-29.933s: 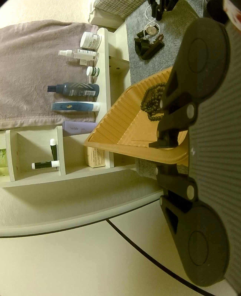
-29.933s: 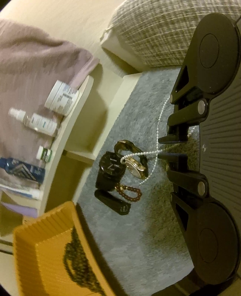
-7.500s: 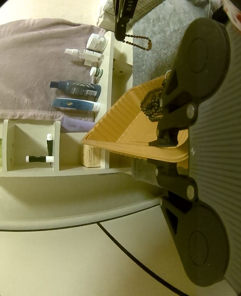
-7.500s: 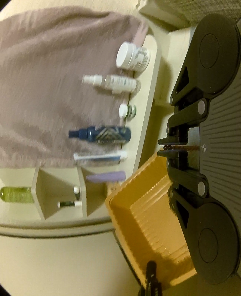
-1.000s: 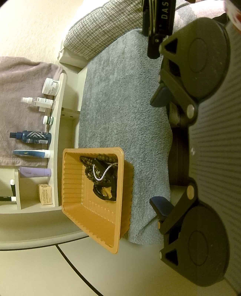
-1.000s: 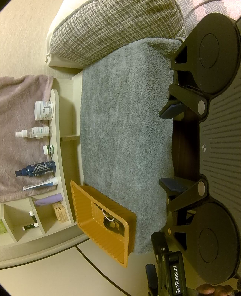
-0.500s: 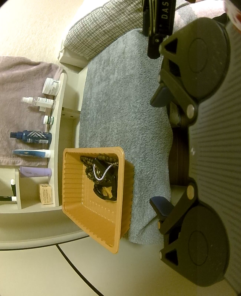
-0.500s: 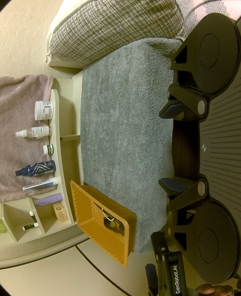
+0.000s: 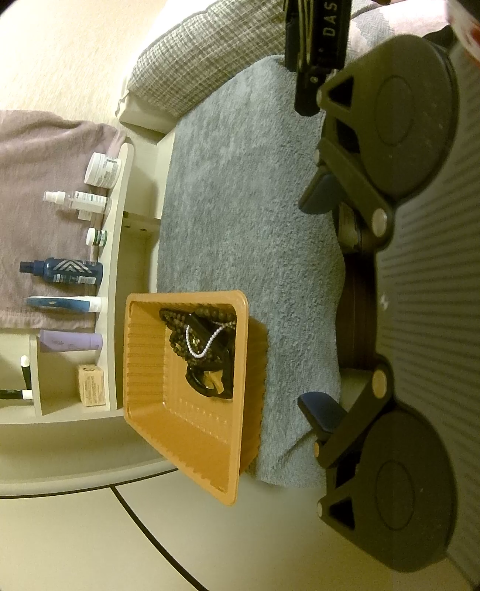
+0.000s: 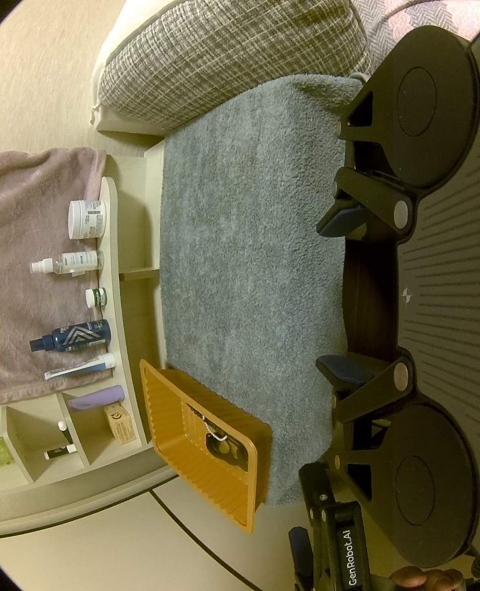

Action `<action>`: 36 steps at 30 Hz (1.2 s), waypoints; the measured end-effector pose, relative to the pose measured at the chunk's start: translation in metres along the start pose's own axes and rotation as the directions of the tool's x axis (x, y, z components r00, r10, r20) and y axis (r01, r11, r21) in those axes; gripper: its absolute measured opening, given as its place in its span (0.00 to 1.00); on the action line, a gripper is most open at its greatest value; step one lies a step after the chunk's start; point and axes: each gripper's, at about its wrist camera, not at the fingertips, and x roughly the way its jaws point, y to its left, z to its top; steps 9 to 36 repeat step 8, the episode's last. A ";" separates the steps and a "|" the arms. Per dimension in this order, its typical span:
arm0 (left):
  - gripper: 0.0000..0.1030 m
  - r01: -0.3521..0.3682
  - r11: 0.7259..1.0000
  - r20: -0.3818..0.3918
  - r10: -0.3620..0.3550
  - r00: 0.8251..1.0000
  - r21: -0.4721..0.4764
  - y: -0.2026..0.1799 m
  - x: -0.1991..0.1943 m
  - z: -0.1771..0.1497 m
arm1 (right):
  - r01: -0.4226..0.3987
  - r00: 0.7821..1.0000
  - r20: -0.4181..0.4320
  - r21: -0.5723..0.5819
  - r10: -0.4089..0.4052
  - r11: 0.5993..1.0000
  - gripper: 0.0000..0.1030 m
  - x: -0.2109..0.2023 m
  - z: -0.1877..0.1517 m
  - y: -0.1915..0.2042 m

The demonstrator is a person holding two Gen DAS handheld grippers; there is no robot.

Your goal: Organize jewelry

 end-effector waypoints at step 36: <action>0.99 0.015 1.000 0.015 -0.015 1.000 0.000 0.000 0.000 -0.001 | 0.000 1.000 -0.001 0.000 0.000 1.000 0.68 0.000 0.000 0.000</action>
